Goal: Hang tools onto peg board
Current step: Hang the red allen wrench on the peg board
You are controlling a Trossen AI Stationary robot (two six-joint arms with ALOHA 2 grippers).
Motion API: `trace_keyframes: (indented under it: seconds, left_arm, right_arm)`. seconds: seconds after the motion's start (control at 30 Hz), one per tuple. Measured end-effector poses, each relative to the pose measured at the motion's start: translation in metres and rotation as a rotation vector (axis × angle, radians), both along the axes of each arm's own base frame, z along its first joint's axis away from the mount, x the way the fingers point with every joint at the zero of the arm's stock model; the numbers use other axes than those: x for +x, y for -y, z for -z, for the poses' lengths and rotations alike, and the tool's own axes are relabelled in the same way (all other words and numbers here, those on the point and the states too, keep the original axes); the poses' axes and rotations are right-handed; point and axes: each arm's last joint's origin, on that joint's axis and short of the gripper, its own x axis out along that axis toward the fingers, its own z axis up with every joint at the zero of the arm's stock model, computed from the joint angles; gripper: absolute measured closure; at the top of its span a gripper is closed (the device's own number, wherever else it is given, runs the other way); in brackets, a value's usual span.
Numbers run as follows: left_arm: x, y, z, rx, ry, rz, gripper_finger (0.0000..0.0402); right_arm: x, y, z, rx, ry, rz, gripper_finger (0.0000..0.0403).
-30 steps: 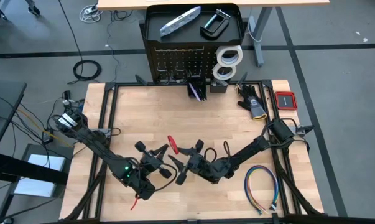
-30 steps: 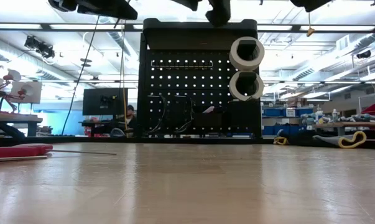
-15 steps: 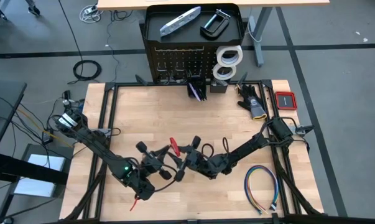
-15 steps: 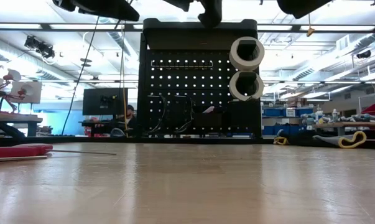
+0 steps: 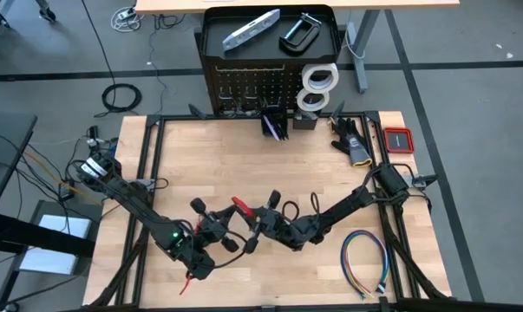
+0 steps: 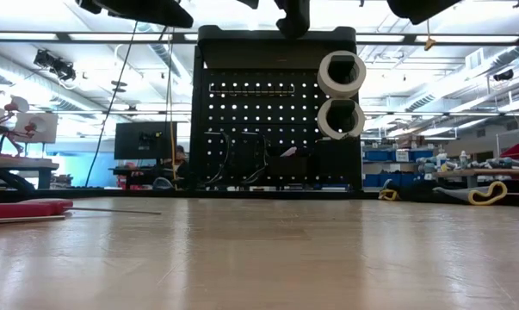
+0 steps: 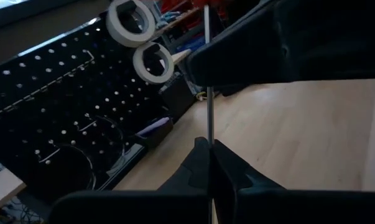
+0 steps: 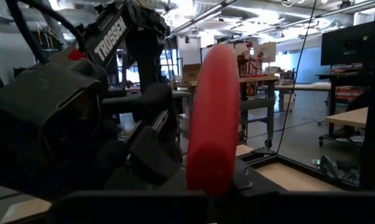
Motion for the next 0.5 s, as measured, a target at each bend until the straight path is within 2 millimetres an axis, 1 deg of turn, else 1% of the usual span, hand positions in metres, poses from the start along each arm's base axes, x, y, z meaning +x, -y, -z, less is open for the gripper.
trace_keyframes:
  seconds: [0.17,0.27,0.37,0.5]
  left_arm:
    - [0.000,0.001,0.000,-0.020,-0.036,0.045,0.0391]
    - [-0.003,0.002,-0.007,-0.087,-0.063,0.127,0.0376]
    - [-0.007,0.000,-0.021,-0.187,-0.057,0.205,0.0358]
    - [-0.012,-0.003,-0.033,-0.268,-0.063,0.290,0.0336]
  right_arm:
    - [-0.001,-0.003,0.001,-0.003,-0.005,-0.008,0.0389]
    - [-0.003,-0.006,-0.003,-0.016,-0.029,-0.023,0.0396]
    - [-0.009,-0.008,-0.017,-0.011,-0.027,-0.037,0.0397]
    - [-0.015,-0.008,-0.034,-0.023,-0.041,-0.064,0.0398]
